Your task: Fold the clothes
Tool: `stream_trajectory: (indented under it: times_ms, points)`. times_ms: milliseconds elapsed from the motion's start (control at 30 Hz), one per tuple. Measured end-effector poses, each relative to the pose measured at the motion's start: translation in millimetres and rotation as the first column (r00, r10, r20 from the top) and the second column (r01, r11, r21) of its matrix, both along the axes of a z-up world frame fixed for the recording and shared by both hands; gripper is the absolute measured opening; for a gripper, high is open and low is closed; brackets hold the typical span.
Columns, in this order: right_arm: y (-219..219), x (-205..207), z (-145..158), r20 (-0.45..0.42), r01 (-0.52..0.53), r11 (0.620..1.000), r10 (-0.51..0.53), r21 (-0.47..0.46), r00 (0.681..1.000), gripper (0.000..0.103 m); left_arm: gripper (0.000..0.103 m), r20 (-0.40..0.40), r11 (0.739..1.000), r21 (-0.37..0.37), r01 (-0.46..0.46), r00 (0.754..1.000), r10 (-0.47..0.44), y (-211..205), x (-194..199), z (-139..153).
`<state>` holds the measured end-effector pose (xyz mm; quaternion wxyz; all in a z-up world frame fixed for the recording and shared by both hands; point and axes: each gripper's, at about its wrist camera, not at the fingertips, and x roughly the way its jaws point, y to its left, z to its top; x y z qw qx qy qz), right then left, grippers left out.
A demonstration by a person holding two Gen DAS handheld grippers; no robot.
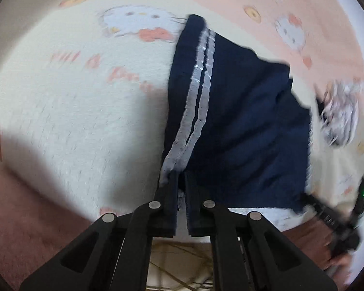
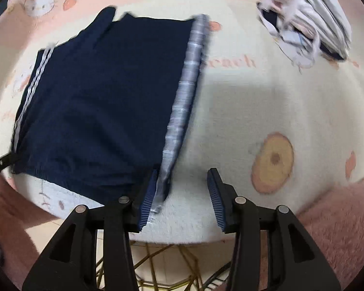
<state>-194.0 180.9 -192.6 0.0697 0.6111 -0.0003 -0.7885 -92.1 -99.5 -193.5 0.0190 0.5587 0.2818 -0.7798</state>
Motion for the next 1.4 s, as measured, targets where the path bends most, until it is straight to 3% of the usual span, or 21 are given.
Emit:
stream_trajectory:
  times_ms: [67,133,167,200,367,600,700,733,767,800,967,1100,1167,1267,1333,1400]
  points:
    - [4,1,3,0.005,0.019,0.999,-0.018,-0.047,1.0,0.044,0.011,-0.062,0.999,0.024,-0.025,0.998,0.026,-4,1,10]
    - [2,-3,4,-0.004,0.026,0.997,-0.026,-0.066,1.0,0.046,0.028,-0.098,0.998,0.035,-0.047,0.994,0.051,-6,0,14]
    - [1,-5,3,-0.001,0.034,0.997,-0.034,-0.067,0.999,0.046,0.042,-0.095,0.998,0.039,-0.056,0.994,0.06,-7,0,14]
    - [0,-8,2,0.003,0.042,0.997,-0.042,-0.068,0.999,0.046,0.043,-0.08,0.997,0.037,-0.061,0.995,0.064,-6,2,12]
    - [6,-1,7,0.031,0.085,0.989,-0.082,-0.12,0.996,0.047,0.043,-0.011,0.998,0.03,-0.058,0.998,0.058,-2,6,0]
    - [-28,-11,-12,0.084,0.0,0.991,0.011,-0.132,0.996,0.054,0.042,0.008,0.999,0.04,-0.025,1.0,0.024,3,4,-6]
    - [-48,-11,-10,0.054,-0.052,0.994,0.057,-0.096,0.997,0.04,0.04,0.016,0.999,0.045,-0.011,1.0,0.01,5,4,-9]
    - [-54,-11,-10,0.045,-0.066,0.994,0.07,-0.082,0.997,0.031,0.033,0.018,0.999,0.046,-0.006,1.0,0.005,6,3,-10]
    - [-59,-11,-9,0.035,-0.08,0.995,0.083,-0.067,0.996,0.016,0.016,0.023,0.999,0.041,-0.003,1.0,0.002,7,4,-10]
    - [-65,-11,-8,0.026,-0.094,0.994,0.096,-0.052,0.995,0.01,0.014,0.028,0.999,0.033,-0.001,1.0,0.0,7,6,-9]
    - [-67,-6,5,0.023,-0.077,0.993,0.079,-0.094,0.997,0.007,0.012,0.069,1.0,0.007,0.007,0.998,-0.007,10,15,-6]
    - [-58,-40,-8,0.068,-0.065,0.995,0.07,-0.077,0.995,0.007,0.019,0.127,1.0,0.006,0.024,0.992,-0.025,13,14,-10]
    - [-46,-71,-16,0.117,-0.039,0.997,0.046,-0.062,0.992,0.018,0.027,0.101,1.0,-0.004,0.026,0.995,-0.025,8,6,3]
    - [-46,-86,10,0.044,-0.024,0.992,0.029,-0.125,0.999,0.028,0.043,0.005,0.998,-0.052,0.03,1.0,-0.03,-8,-13,30]
    - [-47,-98,35,-0.025,-0.04,0.986,0.037,-0.16,0.999,0.037,0.044,-0.028,0.996,-0.084,0.038,0.999,-0.041,-20,-36,41]
    - [-51,-115,55,-0.075,-0.068,0.986,0.057,-0.155,0.996,0.037,0.044,-0.067,0.99,-0.135,0.043,0.996,-0.053,-30,-66,44]
